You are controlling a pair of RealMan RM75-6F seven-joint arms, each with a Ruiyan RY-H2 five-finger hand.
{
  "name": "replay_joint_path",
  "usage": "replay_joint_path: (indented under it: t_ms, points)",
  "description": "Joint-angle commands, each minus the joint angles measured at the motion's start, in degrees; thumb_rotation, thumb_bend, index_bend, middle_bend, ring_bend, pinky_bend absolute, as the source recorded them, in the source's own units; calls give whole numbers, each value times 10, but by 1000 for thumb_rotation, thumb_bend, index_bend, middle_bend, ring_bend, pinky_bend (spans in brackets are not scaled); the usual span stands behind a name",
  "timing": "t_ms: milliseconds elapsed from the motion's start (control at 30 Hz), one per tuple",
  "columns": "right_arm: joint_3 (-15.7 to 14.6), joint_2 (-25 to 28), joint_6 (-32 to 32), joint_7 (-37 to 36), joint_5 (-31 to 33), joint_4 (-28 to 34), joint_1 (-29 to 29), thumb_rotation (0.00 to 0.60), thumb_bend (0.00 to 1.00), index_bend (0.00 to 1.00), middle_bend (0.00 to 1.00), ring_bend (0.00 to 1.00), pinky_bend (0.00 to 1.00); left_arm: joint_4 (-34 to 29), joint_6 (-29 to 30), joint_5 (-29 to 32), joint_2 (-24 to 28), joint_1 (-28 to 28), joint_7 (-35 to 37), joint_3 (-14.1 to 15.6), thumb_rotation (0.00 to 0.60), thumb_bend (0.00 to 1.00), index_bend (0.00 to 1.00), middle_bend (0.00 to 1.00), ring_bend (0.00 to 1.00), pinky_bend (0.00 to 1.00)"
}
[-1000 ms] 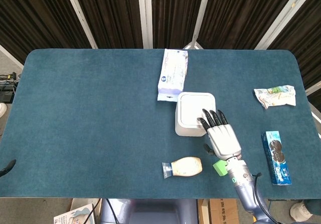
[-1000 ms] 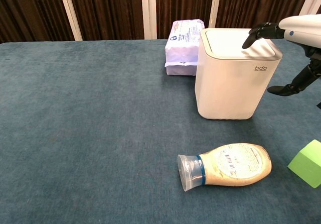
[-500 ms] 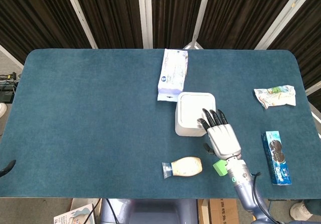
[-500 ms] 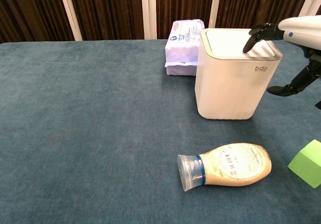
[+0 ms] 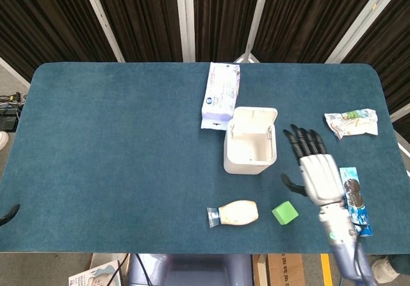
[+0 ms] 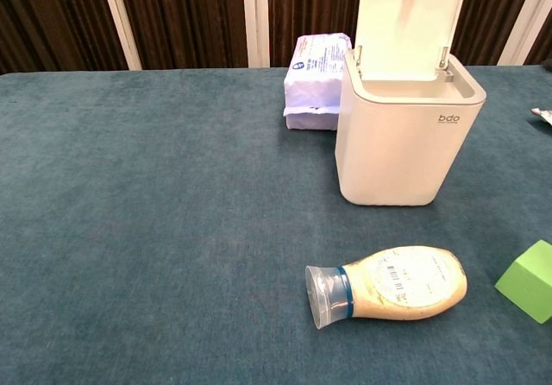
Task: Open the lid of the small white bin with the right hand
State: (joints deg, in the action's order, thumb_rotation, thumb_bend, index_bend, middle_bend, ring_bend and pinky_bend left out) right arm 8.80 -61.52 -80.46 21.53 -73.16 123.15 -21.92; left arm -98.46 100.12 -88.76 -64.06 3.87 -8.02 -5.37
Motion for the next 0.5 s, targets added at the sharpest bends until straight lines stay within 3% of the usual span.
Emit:
replay_joint_path:
  t_ms: [33,200,500]
  points:
    - [-40,40,-16,-87,-57,-67,53,600,286,47,0,26,11,-1,-2,2,0,0,-2,0,600,70,189,44,0,0]
    - [-63,23,-30,-126,-65,-137,85,600,286,47,0,26,10,-3,-3,1,0,0,-6,1,600,70,189,44,0,0]
    - [-75,-42,-108,-122,-92,-240,138,600,286,47,0,26,11,-11,-27,11,7,-2,-34,11,600,70,187,47,0,0]
